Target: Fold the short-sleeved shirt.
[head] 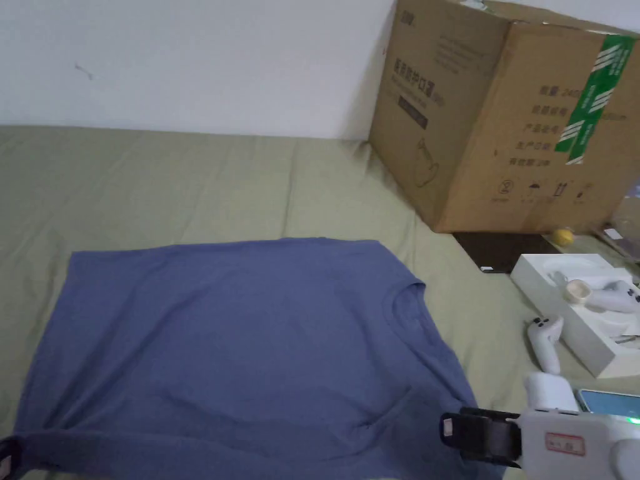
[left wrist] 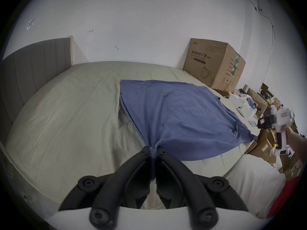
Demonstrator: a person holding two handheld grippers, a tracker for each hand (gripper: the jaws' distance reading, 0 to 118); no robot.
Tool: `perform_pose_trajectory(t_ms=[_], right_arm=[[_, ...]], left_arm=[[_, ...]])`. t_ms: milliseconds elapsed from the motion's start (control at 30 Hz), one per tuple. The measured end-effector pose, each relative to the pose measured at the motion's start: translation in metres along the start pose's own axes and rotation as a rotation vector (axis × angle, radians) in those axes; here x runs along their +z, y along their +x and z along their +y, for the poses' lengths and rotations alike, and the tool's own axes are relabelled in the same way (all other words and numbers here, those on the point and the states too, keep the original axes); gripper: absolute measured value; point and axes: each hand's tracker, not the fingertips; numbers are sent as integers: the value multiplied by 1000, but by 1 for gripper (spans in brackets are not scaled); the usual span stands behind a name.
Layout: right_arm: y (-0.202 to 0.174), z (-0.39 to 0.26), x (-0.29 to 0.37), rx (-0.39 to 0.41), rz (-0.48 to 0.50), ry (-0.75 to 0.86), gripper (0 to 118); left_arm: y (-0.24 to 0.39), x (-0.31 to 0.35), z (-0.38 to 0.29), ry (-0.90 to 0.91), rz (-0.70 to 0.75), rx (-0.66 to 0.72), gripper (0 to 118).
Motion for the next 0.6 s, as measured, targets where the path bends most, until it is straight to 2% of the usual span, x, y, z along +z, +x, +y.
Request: perform_pose_trajectory(t_ms=[67, 133, 167, 200, 267, 300, 333, 367, 600], right_arm=[[8, -8, -22, 52, -75, -122, 114], [12, -7, -28, 117, -133, -197, 106], [13, -9, -32, 136, -147, -201, 87], [14, -11, -35, 147, -148, -201, 61], [20, -12, -44, 155, -158, -202, 50], [20, -11, -40, 152, -142, -193, 38], [21, -9, -38, 149, -125, -190, 18], [13, -9, -28, 144, -97, -174, 6], [20, 5, -3, 118, -30, -117, 6]], left_arm=[[4, 0, 1, -4, -5, 2, 4], [-12, -3, 0, -16, -4, 3, 4], [-14, -3, 0, -22, 1, 1, 4], [-15, -4, -1, -30, 6, -3, 4], [-10, -5, -3, -49, 17, -4, 4], [-10, -5, -4, -55, 25, -6, 4], [-10, -5, -4, -60, 28, -4, 4], [-11, -5, -5, -65, 29, -2, 4], [-12, -7, -8, -85, 50, 3, 4]])
